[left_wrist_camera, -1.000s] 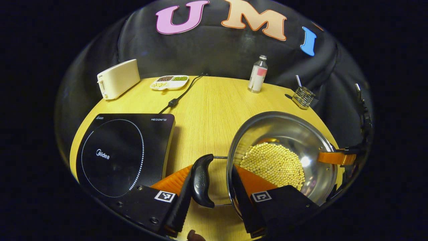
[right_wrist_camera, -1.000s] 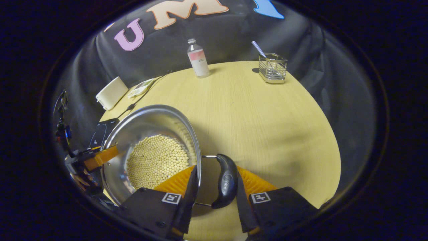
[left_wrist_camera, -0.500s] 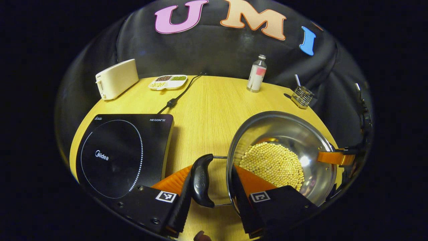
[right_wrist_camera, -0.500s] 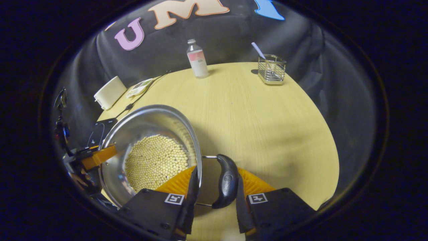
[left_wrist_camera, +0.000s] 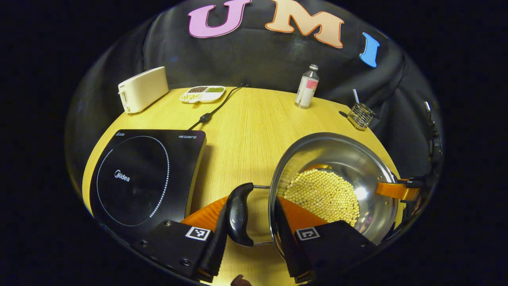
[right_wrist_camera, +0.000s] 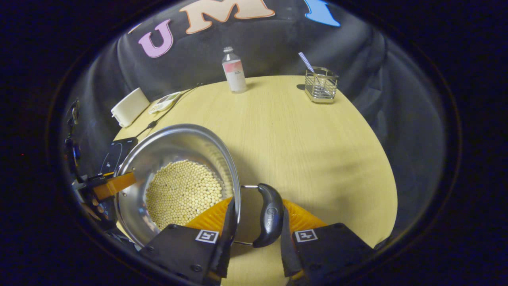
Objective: First push the handle of the pot to place it horizontally, then grasp the pot with both hands and set it on the induction cooktop.
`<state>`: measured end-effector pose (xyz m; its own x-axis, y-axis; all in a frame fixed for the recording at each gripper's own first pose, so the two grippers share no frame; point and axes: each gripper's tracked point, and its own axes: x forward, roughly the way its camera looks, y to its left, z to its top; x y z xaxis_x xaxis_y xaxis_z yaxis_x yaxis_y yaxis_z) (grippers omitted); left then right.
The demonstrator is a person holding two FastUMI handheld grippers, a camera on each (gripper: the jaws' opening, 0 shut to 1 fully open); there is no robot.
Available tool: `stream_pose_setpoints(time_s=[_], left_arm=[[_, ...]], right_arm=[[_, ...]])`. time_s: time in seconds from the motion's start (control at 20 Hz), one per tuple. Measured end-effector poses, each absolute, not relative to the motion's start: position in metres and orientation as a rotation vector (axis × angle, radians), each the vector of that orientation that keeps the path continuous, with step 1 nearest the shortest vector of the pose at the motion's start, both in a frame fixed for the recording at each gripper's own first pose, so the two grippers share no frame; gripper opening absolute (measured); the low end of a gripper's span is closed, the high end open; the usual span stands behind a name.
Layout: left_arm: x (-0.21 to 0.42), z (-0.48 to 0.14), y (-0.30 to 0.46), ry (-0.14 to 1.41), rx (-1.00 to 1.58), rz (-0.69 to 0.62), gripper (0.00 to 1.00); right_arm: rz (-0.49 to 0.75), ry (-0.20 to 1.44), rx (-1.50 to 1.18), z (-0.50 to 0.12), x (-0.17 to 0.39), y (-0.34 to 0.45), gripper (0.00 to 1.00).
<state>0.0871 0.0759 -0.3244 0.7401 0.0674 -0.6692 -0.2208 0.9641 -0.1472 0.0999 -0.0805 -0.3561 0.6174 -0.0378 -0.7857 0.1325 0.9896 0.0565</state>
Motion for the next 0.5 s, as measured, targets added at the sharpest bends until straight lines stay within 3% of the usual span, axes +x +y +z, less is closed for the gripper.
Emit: stream_pose_setpoints(time_s=[0.3,0.35,0.45,0.5], left_arm=[[0.083,-0.282,0.073,0.695,-0.222,0.187,0.65],[0.083,-0.274,0.073,0.696,-0.227,0.189,0.64],[0.082,-0.259,0.075,0.698,-0.226,0.187,0.65],[0.082,-0.252,0.076,0.697,-0.221,0.183,0.64]], right_arm=[[-0.073,0.885,0.102,-0.313,0.097,-0.085,0.50],[-0.073,0.875,0.096,-0.304,0.099,-0.085,0.55],[-0.075,0.866,0.093,-0.290,0.099,-0.082,0.55],[-0.079,0.865,0.100,-0.284,0.098,-0.080,0.50]])
